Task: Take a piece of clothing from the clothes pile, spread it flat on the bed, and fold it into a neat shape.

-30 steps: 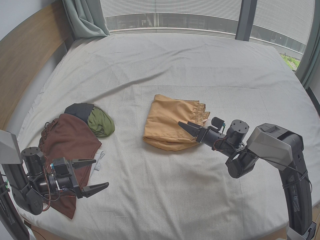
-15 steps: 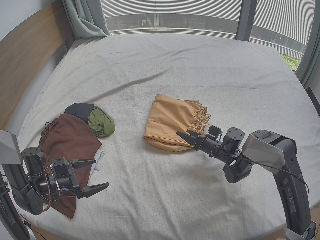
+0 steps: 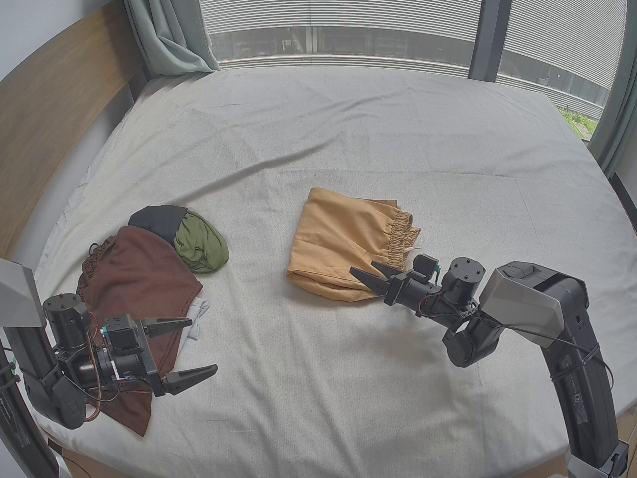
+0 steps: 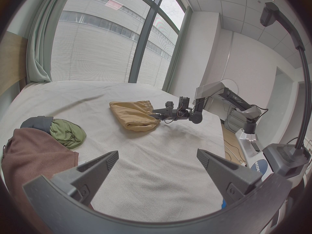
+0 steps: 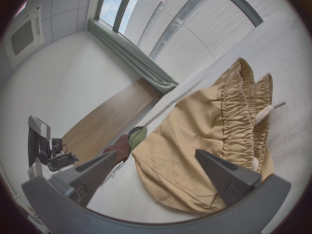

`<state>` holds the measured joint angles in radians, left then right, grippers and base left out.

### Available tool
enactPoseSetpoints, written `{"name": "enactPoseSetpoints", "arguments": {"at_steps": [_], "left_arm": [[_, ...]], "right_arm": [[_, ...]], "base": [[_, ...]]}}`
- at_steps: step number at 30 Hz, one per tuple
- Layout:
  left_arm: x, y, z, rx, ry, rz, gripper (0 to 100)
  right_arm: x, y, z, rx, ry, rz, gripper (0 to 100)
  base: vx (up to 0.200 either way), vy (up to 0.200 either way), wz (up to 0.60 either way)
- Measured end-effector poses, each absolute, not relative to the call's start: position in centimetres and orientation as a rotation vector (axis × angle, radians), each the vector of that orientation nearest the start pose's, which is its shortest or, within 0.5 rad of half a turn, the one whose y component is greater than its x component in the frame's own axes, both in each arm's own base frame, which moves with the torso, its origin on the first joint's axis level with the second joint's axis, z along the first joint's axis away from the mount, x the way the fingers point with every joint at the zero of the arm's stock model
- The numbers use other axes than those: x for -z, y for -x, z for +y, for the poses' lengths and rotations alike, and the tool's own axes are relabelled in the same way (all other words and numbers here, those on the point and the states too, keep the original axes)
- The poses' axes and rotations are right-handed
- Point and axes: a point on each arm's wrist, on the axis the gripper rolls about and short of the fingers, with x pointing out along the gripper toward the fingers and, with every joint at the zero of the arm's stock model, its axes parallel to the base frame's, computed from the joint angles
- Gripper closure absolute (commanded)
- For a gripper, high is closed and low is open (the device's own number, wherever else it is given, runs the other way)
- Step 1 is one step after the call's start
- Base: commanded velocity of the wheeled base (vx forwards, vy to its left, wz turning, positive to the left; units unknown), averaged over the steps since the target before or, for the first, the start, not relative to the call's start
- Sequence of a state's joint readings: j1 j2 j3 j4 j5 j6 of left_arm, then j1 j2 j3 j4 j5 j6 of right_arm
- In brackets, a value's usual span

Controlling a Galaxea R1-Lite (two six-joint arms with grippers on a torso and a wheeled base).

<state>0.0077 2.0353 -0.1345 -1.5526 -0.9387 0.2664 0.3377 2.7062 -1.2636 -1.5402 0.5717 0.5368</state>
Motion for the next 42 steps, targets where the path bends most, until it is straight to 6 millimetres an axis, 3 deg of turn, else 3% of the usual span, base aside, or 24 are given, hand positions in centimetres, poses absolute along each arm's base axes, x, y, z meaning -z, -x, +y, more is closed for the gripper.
{"name": "enactPoseSetpoints", "arguments": {"at_steps": [6,11,17,31,42], "left_arm": [[-4.7,-23.6,-1.8,0.961,-0.081,0.196,0],[-4.8,-23.6,-1.9,0.964,-0.083,0.192,0],[-5.2,-23.4,-2.2,0.976,-0.091,0.178,0],[-6.7,-22.5,-4.1,1.051,-0.113,0.128,0],[-7.3,-20.9,-5.2,1.108,-0.120,0.118,0]], "right_arm": [[1.0,-43.6,16.4,-0.907,-0.466,0.109,0],[-2.7,-43.0,16.3,-0.904,-0.399,0.013,0],[-5.3,-41.8,15.0,-0.876,-0.292,-0.053,0],[-8.7,-35.7,11.5,-0.775,-0.164,-0.028,0],[-10.3,-29.0,8.9,-0.744,-0.125,0.049,0]], "base": [[0.000,0.000,0.00],[0.000,0.000,0.00],[0.000,0.000,0.00],[0.000,0.000,0.00],[0.000,0.000,0.00]]}}
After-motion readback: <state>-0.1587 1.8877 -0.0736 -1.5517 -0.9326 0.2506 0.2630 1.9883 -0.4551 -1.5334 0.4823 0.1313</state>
